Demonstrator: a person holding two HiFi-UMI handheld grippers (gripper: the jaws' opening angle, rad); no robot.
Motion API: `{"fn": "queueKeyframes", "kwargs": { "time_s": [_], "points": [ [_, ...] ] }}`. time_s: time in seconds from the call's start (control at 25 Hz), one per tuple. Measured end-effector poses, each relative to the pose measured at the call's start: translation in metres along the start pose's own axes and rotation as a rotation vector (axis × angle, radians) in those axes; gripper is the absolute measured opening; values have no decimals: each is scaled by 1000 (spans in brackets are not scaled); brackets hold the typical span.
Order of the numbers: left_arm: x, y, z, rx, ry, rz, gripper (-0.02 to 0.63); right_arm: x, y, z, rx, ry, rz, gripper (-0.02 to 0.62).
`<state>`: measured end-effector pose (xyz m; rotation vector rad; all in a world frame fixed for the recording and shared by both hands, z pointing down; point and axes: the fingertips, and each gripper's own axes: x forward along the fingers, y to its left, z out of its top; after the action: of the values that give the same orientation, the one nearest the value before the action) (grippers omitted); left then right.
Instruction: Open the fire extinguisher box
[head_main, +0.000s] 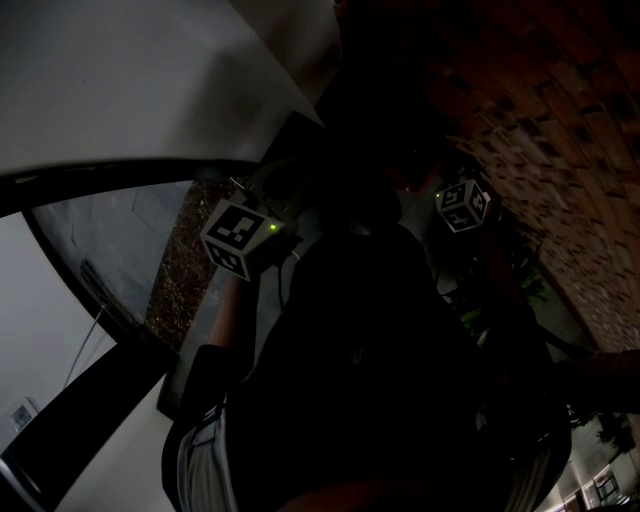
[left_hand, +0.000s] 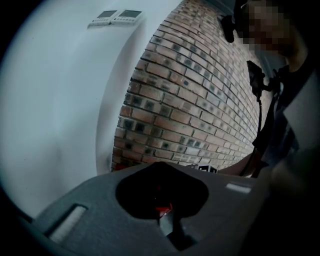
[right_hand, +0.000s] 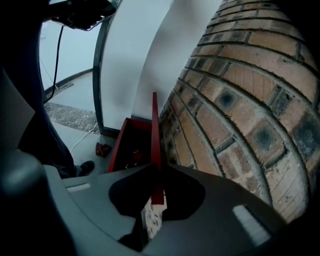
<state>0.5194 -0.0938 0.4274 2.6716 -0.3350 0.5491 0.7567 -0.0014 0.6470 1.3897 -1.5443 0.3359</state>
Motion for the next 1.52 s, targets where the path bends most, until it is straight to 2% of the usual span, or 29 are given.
{"fn": "queueKeyframes", "kwargs": {
  "time_s": [0.2,0.52,1.04,1.52],
  "points": [
    [11,-8,7,11,1,3,-2,4,-34,0,33,-11,-83,-12],
    [22,-11,16,15,0,42,-2,13,-67,2,37,-39,-112,-12],
    [38,-19,25,-4,-9,74,-2,20,-80,6,8,-77,-86,-12],
    [75,-49,38,47,-10,10,-2,20,-89,1,43,-106,-71,-12]
  ]
}}
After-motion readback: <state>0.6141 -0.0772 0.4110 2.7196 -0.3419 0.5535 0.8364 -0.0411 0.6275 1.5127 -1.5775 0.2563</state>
